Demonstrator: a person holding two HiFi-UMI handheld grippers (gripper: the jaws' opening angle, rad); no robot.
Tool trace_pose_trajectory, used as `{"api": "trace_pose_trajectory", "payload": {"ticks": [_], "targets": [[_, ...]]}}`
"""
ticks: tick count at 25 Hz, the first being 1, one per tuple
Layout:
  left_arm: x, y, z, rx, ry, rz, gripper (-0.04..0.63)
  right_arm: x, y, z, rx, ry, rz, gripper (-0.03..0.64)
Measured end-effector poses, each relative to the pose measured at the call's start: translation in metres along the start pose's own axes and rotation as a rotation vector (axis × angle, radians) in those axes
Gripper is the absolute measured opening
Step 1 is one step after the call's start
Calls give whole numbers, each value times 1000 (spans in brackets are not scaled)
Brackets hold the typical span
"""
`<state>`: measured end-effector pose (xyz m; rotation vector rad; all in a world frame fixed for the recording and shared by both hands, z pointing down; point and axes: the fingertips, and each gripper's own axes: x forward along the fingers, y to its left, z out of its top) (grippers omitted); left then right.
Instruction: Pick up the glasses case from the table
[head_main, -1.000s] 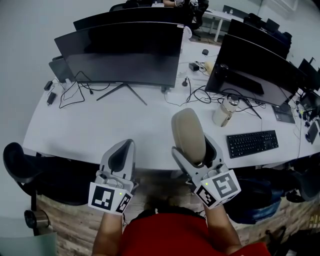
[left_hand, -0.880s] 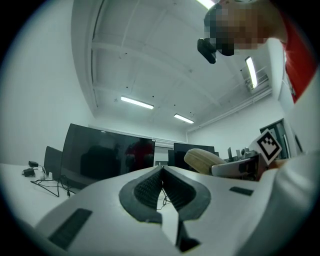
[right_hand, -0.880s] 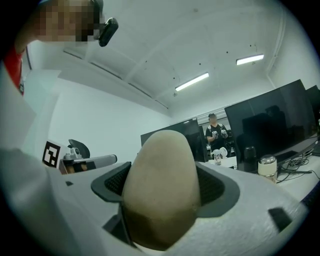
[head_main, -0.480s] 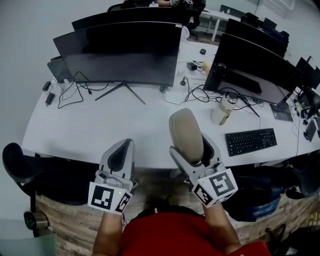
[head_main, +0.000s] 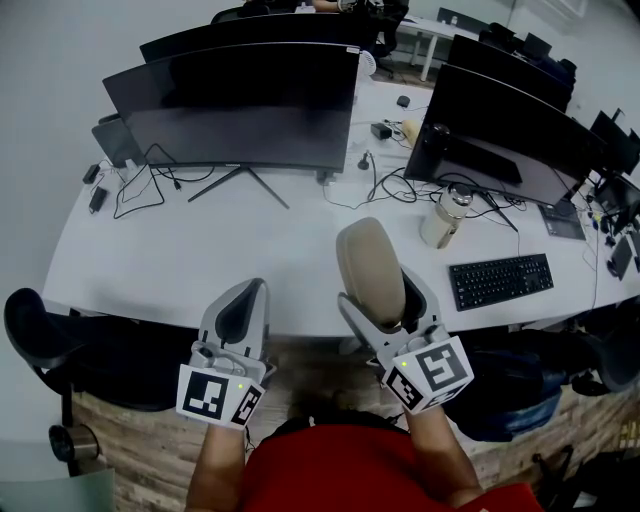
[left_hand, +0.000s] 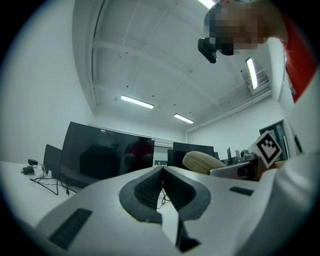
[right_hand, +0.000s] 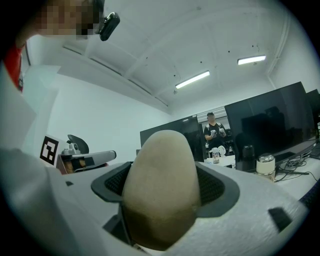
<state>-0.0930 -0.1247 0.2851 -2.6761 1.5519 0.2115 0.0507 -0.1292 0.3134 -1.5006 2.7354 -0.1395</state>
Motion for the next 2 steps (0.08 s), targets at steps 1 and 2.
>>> {"api": "trace_pose_trajectory", "payload": {"ticks": [1,2], "targets": [[0,0,0,0,-1,0,9,0,0,0,1,0,0,387],[0,-1,1,0,-1,0,11,-1,-1,0,1,1,0,387]]}}
